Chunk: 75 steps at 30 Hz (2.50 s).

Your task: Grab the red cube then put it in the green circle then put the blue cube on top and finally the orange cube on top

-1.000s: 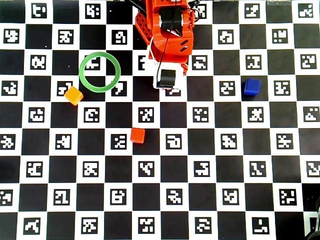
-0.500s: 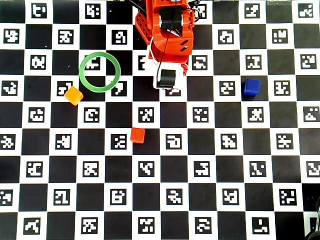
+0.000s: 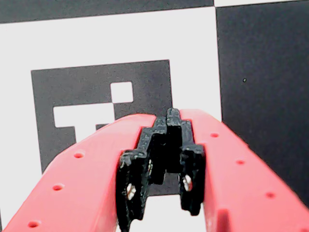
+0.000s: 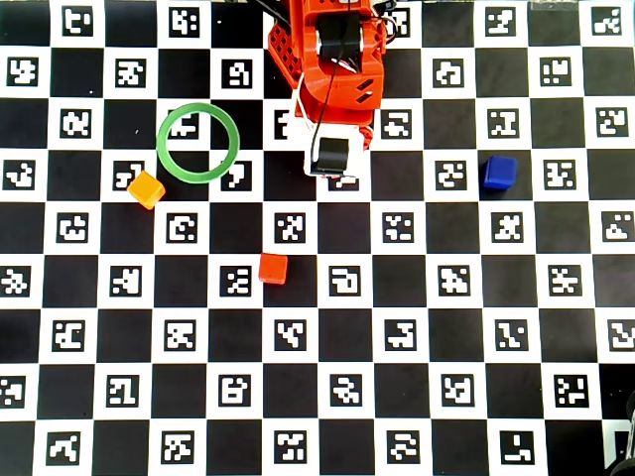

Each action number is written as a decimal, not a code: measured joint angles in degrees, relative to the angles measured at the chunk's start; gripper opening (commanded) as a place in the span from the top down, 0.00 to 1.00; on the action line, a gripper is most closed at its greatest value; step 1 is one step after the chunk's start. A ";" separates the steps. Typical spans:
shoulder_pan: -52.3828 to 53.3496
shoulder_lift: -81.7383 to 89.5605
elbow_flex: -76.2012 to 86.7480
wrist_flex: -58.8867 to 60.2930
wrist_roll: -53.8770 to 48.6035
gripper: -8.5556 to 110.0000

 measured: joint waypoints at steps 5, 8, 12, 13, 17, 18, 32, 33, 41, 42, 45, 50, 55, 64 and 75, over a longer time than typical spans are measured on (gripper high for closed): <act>0.00 0.00 0.00 0.00 0.00 0.98; 0.00 0.00 0.00 0.00 0.00 0.98; 0.00 0.00 0.00 0.00 0.00 0.98; 0.00 0.00 0.00 0.00 0.00 0.98; 0.00 0.00 0.00 0.00 0.00 0.98; 0.00 0.00 0.00 0.00 0.00 0.98; 0.00 0.00 0.00 0.00 0.00 0.98; 0.00 0.00 0.00 0.00 0.00 0.98; 0.00 0.00 0.00 0.00 -0.09 0.98; 0.00 0.00 0.00 0.00 -0.18 0.98; -0.35 0.00 0.00 0.00 -0.53 0.98; -1.32 0.00 0.00 0.00 -0.62 0.98; -1.32 -0.18 0.00 0.00 -1.41 0.98; -2.90 -10.90 -10.72 1.41 2.29 0.98; -1.41 -39.64 -44.82 8.35 30.06 0.95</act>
